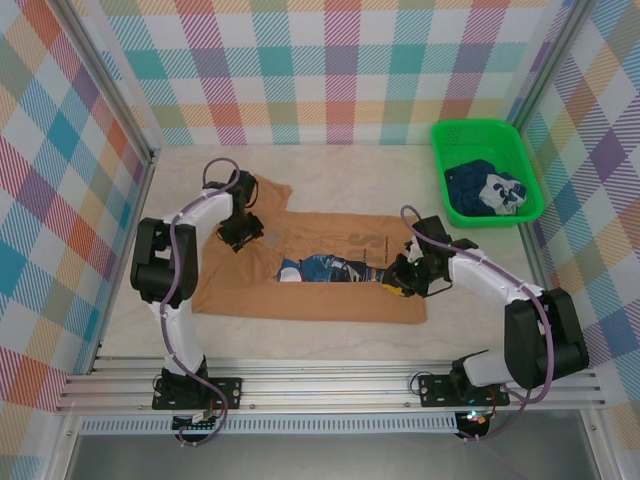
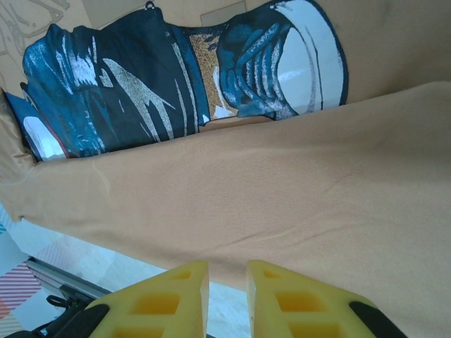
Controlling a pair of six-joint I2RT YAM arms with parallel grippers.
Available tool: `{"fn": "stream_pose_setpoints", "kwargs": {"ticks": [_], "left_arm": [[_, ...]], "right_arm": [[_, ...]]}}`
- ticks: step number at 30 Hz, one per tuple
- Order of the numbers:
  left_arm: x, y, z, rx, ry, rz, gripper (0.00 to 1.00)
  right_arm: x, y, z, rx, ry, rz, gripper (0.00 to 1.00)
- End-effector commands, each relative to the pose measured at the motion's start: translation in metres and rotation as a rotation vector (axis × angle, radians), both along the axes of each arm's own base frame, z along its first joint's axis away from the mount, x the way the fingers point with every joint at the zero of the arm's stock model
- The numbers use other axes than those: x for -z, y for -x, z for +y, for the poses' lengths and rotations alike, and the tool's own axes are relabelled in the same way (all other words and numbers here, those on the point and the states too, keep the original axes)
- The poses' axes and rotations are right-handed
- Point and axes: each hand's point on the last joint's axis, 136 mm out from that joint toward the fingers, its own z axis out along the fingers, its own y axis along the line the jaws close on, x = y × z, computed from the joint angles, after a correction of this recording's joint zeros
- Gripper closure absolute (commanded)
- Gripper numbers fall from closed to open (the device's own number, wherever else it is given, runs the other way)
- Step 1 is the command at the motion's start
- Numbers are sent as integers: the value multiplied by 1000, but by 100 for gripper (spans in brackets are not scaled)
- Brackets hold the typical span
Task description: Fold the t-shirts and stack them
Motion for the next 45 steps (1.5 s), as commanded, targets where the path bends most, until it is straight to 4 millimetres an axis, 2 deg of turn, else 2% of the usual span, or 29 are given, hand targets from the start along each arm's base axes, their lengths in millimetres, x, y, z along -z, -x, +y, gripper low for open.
{"fn": "stream_pose_setpoints", "kwargs": {"ticks": [1, 3, 5, 9, 12, 16, 19, 23, 29, 35, 38, 40, 43, 45], "left_arm": [[-56, 3, 9, 18, -69, -143, 58], [-64, 20, 16, -6, -78, -151, 59], [-61, 40, 24, -34, -68, -119, 64], [-35, 79, 30, -85, 2, -6, 77], [-15, 104, 42, -138, -3, 69, 87], [9, 125, 61, -201, -46, 144, 87], [20, 138, 79, -218, -124, 190, 86], [27, 164, 97, -248, -219, 237, 86], [35, 203, 101, -312, -236, 289, 86], [30, 239, 107, -404, -260, 309, 86], [30, 240, 107, -409, -260, 300, 86], [24, 233, 109, -407, -271, 288, 85], [-4, 206, 115, -405, -298, 202, 77], [-35, 172, 115, -403, -285, 71, 69]], "right_arm": [[-5, 1, -9, 10, 51, -29, 79], [-5, 0, -17, 28, 98, -34, 79], [-1, 1, -28, 61, 155, -15, 79], [14, 4, -50, 137, 246, 75, 79], [23, 1, -56, 155, 275, 110, 79], [39, -6, -60, 160, 324, 144, 79], [55, 10, -76, 188, 423, 273, 79], [64, 32, -87, 197, 478, 357, 76], [63, 59, -83, 143, 472, 420, 73], [64, 85, -77, 111, 462, 467, 73], [61, 89, -72, 102, 444, 471, 72], [56, 84, -65, 103, 411, 451, 71], [31, 53, -61, 90, 401, 302, 65], [4, 23, -66, 102, 425, 147, 59]]}}
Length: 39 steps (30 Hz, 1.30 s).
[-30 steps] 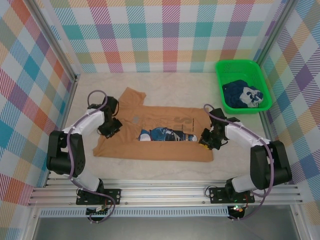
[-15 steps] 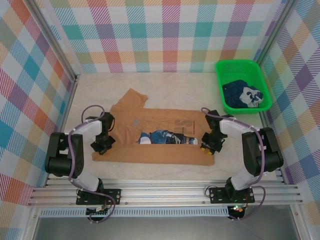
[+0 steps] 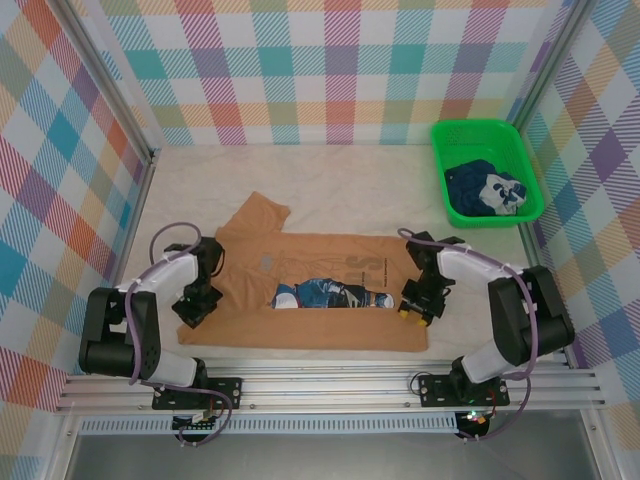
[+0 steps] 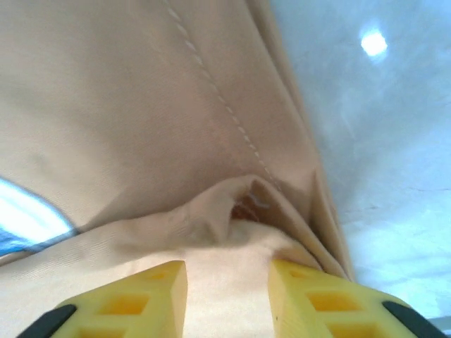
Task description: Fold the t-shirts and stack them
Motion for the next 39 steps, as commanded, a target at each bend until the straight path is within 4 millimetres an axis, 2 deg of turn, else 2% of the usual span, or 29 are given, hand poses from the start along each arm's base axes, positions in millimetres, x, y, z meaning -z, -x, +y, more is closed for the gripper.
{"fn": "stream_pose_setpoints", "kwargs": {"ticks": [1, 4, 9, 11, 14, 17, 23, 31, 34, 39], "left_arm": [[-54, -53, 8, 20, -57, -207, 67], [-83, -122, -10, 111, 19, -388, 59], [-91, -227, -45, 257, 148, -504, 59], [-91, -260, -54, 298, 183, -553, 59], [-89, -301, -68, 364, 231, -605, 59], [-77, -328, -77, 393, 279, -603, 59], [-64, -356, -85, 411, 305, -618, 58], [-61, -362, -88, 419, 311, -614, 58], [-64, -365, -87, 423, 305, -621, 57], [-63, -372, -87, 452, 290, -609, 57]], "right_arm": [[-49, -48, -5, -30, 38, -245, 58], [-75, -90, -11, -7, 67, -402, 57], [-77, -160, -32, 20, 229, -534, 60], [-72, -181, -40, 22, 302, -546, 60], [-60, -210, -38, 23, 325, -537, 59], [-45, -227, -32, 27, 323, -517, 61], [-17, -236, -33, 54, 328, -443, 62], [6, -233, -45, 99, 325, -345, 67], [13, -233, -42, 92, 308, -335, 72], [16, -234, -38, 100, 289, -326, 89]]}}
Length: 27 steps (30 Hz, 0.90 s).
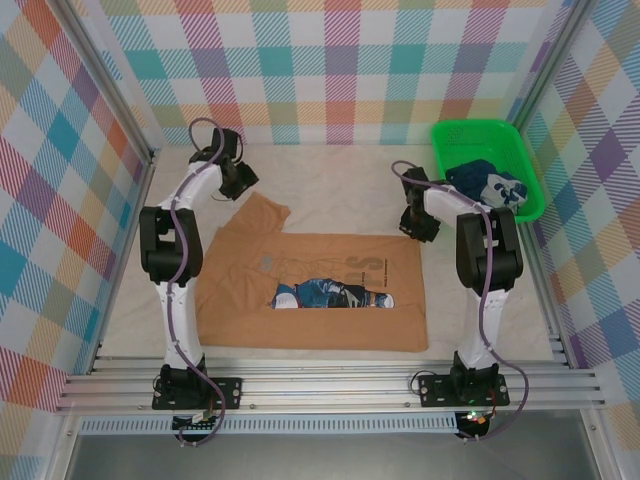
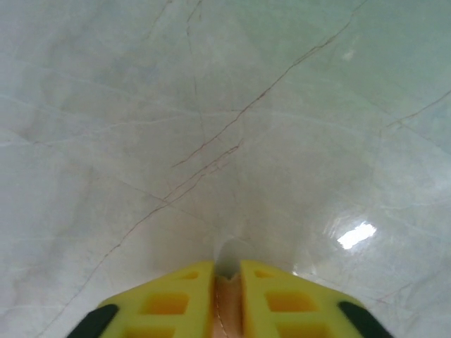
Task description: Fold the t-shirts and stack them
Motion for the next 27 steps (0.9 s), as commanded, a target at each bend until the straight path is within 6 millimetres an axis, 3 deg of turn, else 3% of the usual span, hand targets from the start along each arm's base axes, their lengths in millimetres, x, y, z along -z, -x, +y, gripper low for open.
{"fn": "stream_pose_setpoints", "kwargs": {"ticks": [1, 3, 7, 17, 22, 27], "left_arm": [[0, -8, 4, 25, -23, 1, 57], [6, -13, 6, 31, -44, 15, 56], [23, -20, 12, 50, -137, 55, 55], [46, -44, -6, 132, -261, 14, 57], [62, -40, -17, 157, -281, 51, 60], [74, -24, -10, 140, -358, 137, 64]], "right_arm": [[9, 5, 0, 19, -14, 47, 93], [7, 5, 1, 24, -16, 42, 100], [1, 5, 1, 25, -21, 28, 100], [-6, 6, 7, 14, -63, 18, 100], [-5, 10, 8, 9, -68, 29, 100], [-4, 9, 10, 6, -75, 30, 100]]}}
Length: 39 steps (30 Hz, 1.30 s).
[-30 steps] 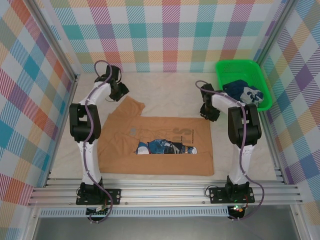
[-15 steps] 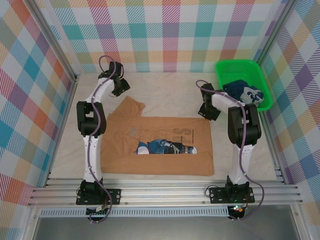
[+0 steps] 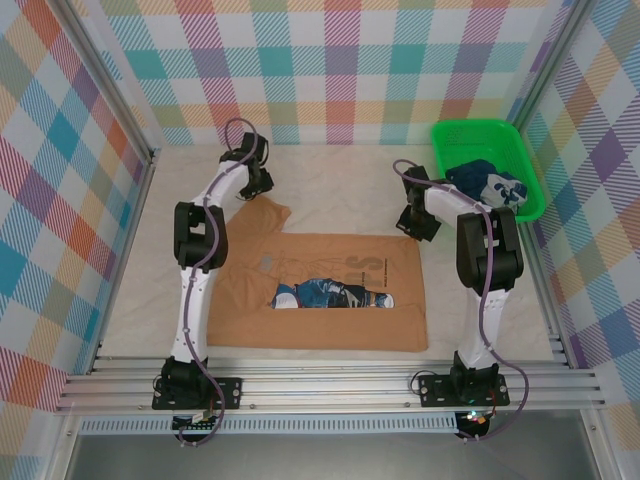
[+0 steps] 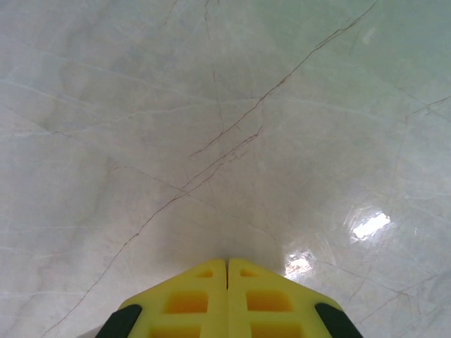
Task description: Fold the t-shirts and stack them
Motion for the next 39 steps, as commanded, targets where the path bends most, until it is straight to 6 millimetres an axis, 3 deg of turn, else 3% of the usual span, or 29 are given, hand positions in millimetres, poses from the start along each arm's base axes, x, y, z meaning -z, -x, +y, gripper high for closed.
{"fn": "stream_pose_setpoints", "kwargs": {"ticks": [1, 7, 14, 16, 21, 25, 29, 39], "left_arm": [[8, 14, 12, -16, -94, 68, 65], [16, 20, 17, -21, -128, 111, 74], [13, 22, 9, -8, -126, 111, 94], [1, 19, 7, -9, -132, 82, 100], [-44, 11, 7, -34, -126, -15, 100], [-79, 15, 10, -30, -120, -59, 100], [-100, 33, 13, -20, -118, -60, 100], [-134, 110, 30, -58, -78, -44, 100]], "right_arm": [[-4, 9, 3, -4, -24, 22, 100], [-2, 8, 4, -9, -26, 30, 100], [-2, 8, 4, -13, -23, 33, 100], [-1, 7, 4, -15, -25, 32, 100], [-9, 1, 11, -47, -58, -3, 100], [-24, -3, 16, -91, -76, -49, 100], [-34, 1, 19, -125, -88, -54, 100], [-46, 34, 21, -177, -110, -43, 100]]}}
